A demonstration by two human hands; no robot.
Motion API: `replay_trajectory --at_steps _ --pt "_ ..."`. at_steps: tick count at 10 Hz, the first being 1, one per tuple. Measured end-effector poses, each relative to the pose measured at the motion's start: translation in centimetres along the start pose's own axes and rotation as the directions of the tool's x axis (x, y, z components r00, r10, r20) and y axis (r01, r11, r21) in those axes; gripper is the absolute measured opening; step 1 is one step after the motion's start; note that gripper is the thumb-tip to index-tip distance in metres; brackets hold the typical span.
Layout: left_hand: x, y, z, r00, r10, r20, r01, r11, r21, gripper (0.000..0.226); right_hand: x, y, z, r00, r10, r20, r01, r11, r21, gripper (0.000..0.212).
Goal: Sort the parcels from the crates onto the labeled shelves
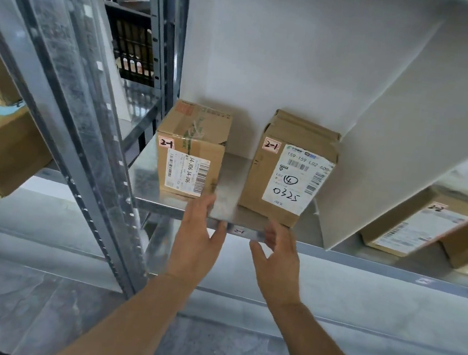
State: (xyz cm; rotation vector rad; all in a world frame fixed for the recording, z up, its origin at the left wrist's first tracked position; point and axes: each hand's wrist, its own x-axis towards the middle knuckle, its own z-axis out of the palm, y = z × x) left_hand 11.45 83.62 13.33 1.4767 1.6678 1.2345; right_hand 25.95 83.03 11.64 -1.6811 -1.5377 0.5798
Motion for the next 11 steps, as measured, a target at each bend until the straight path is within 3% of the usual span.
replay_trajectory --at_steps 1,2,3,5,8,11 --pt "1.2 1.2 2.1 0.994 0.035 0.099 -0.037 0.999 0.024 0.049 0.5 1.2 -2.5 0.993 0.051 -0.11 -0.05 0.999 0.016 0.043" --pt "2.9 1.5 3.8 0.988 -0.023 0.154 0.013 0.998 0.066 0.059 1.9 1.3 -4.0 0.988 0.09 -0.125 -0.084 0.995 0.056 0.043" --pt "4.6 1.8 4.7 0.986 -0.049 0.157 0.035 0.995 0.093 0.064 4.4 1.3 -4.2 0.985 0.17 -0.031 -0.166 0.981 0.104 0.062" --pt "5.5 2.3 5.4 0.977 -0.067 0.201 0.063 0.998 0.024 0.044 7.2 1.8 -4.2 0.985 0.156 0.078 -0.166 0.976 0.144 0.068" --pt "5.6 1.8 6.5 0.988 -0.105 0.11 0.1 0.994 0.051 0.027 7.7 3.0 -4.2 0.99 0.134 0.05 -0.138 0.987 0.084 0.059" --pt "5.2 1.0 6.2 0.989 -0.109 0.102 0.108 0.994 0.01 0.03 7.0 3.4 -3.9 0.992 0.125 0.029 -0.127 0.989 0.078 0.061"
